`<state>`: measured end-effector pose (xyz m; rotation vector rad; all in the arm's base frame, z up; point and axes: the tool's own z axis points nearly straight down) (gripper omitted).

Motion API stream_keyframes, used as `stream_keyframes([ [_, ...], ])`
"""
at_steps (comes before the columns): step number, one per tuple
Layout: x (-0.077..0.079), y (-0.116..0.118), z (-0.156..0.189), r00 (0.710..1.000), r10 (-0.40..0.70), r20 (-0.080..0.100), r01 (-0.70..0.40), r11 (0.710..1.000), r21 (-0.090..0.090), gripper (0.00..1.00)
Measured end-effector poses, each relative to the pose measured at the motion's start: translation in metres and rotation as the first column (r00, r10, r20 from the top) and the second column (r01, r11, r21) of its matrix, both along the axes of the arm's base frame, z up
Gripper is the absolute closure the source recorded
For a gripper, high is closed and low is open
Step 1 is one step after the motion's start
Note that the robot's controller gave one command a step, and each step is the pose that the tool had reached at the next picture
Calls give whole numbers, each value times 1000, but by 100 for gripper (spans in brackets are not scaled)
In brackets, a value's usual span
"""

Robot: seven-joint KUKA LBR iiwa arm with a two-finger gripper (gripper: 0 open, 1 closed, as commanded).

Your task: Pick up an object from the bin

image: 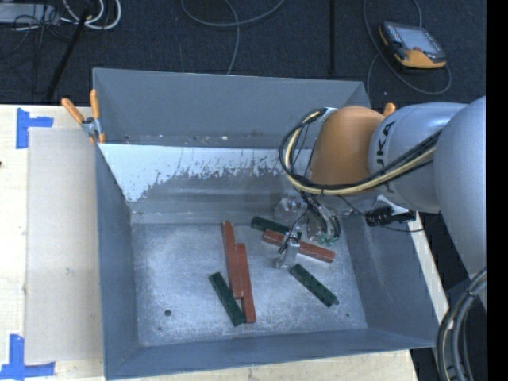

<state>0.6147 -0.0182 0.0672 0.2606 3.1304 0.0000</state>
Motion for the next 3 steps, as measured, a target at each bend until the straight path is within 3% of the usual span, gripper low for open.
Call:
stream_keyframes([
  [1, 0, 0, 0, 1000, 0, 0, 0, 1000, 0, 0],
  [2, 0, 0, 0, 1000, 1, 0, -1, 1000, 0, 100],
  [3, 1, 0, 31, 1000, 1, 3, -1, 1000, 0, 100],
])
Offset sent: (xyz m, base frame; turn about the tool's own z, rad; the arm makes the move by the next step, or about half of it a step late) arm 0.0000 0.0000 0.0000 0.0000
